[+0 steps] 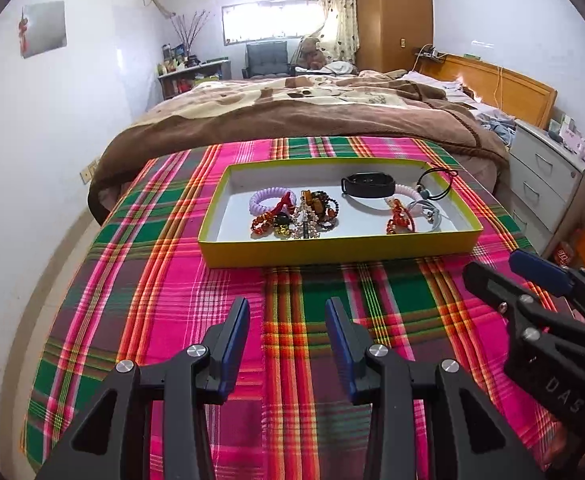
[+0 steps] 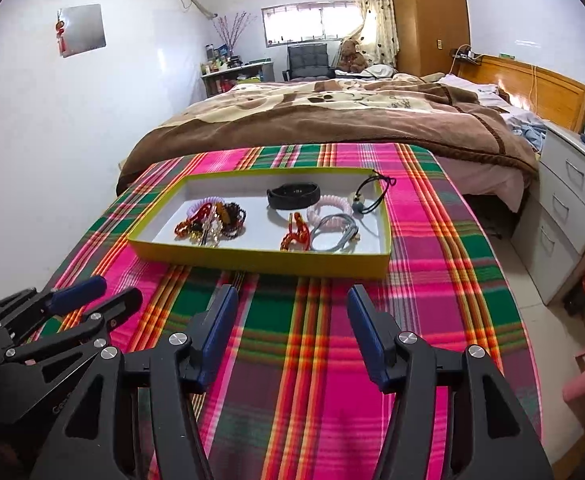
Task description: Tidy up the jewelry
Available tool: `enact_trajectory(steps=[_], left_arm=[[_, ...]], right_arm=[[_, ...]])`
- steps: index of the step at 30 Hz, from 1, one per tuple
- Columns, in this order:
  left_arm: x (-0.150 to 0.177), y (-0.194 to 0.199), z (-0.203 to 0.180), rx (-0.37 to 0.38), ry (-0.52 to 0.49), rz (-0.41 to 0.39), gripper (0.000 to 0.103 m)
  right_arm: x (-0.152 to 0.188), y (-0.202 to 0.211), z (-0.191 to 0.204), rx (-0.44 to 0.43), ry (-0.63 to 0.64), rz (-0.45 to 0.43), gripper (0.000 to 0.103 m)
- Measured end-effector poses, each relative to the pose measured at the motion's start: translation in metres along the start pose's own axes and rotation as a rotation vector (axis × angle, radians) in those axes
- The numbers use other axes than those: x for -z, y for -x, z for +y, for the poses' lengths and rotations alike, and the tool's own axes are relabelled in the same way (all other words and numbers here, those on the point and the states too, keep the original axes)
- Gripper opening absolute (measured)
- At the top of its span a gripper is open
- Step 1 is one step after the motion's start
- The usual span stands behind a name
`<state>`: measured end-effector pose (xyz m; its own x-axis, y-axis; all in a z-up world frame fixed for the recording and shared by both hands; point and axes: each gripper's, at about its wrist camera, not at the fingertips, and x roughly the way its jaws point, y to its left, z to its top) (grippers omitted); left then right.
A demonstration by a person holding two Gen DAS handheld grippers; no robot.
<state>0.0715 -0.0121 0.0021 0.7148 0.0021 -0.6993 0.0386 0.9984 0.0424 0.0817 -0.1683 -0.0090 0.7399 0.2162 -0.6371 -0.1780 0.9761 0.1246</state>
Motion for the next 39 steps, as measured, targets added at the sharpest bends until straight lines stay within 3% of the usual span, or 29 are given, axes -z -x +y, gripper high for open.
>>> enact_trajectory(steps=[39], left_arm=[[0.006, 0.011, 0.003, 0.028, 0.042, 0.004, 0.039]], right_arm=[[0.009, 0.004, 0.005, -0.003, -0.003, 0.015, 0.057]])
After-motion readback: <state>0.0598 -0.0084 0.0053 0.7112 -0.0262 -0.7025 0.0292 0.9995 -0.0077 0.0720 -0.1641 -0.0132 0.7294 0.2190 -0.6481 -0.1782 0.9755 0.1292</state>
